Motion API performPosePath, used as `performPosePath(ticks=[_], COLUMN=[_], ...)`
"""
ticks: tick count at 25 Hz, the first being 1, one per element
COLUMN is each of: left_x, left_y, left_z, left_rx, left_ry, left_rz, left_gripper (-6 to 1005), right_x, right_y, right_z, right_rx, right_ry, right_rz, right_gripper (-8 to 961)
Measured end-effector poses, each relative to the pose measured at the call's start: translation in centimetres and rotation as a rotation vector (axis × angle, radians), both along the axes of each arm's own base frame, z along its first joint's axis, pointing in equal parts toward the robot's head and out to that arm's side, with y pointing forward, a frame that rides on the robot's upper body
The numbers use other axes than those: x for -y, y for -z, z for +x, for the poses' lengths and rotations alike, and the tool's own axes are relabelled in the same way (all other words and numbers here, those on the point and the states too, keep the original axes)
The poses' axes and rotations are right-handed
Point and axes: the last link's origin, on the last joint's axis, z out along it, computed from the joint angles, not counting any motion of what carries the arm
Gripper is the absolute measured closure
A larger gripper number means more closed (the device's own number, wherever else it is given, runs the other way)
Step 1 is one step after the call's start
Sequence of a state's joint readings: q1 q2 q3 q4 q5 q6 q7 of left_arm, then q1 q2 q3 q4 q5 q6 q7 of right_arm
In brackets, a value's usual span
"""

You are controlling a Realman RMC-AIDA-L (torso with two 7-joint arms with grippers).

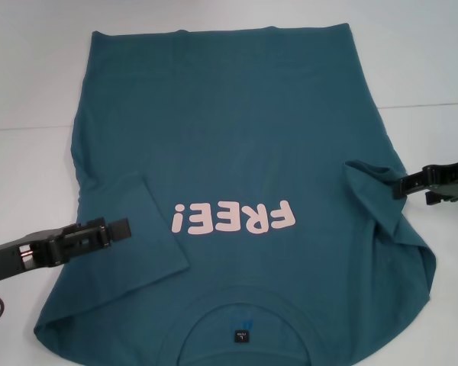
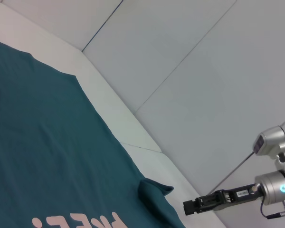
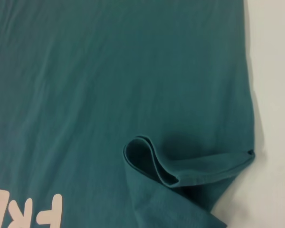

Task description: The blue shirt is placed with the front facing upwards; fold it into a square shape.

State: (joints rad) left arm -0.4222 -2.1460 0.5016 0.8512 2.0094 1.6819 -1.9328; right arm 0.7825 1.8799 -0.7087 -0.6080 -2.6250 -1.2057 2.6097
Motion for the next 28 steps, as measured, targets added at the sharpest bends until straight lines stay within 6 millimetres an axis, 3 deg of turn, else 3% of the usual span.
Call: performPosePath(ticks=[20,24,28], left_x=[0.1,0.1,0.1], left_y=[0.0,0.0,0.0], left_z=[-0.1,-0.1,-0.1], left_rx=[0.000,0.003,0.004], left_ry=[-0.001,-0.004,-0.004], left_rz=[0.004,0.011,0.011], left_gripper=[50,50,50], right_x=[-0.6,-0.8,-1.2], right_y=[3.5,3.9,3.8], right_z=[-0.5,-1.5,-3.8], right_rx=[-0.023,-0.085,-0.227], right_ry=[-0.004,-0.026,-0.106], right_rz=[0.037,0.052,0.068], right_gripper=[192,193,194])
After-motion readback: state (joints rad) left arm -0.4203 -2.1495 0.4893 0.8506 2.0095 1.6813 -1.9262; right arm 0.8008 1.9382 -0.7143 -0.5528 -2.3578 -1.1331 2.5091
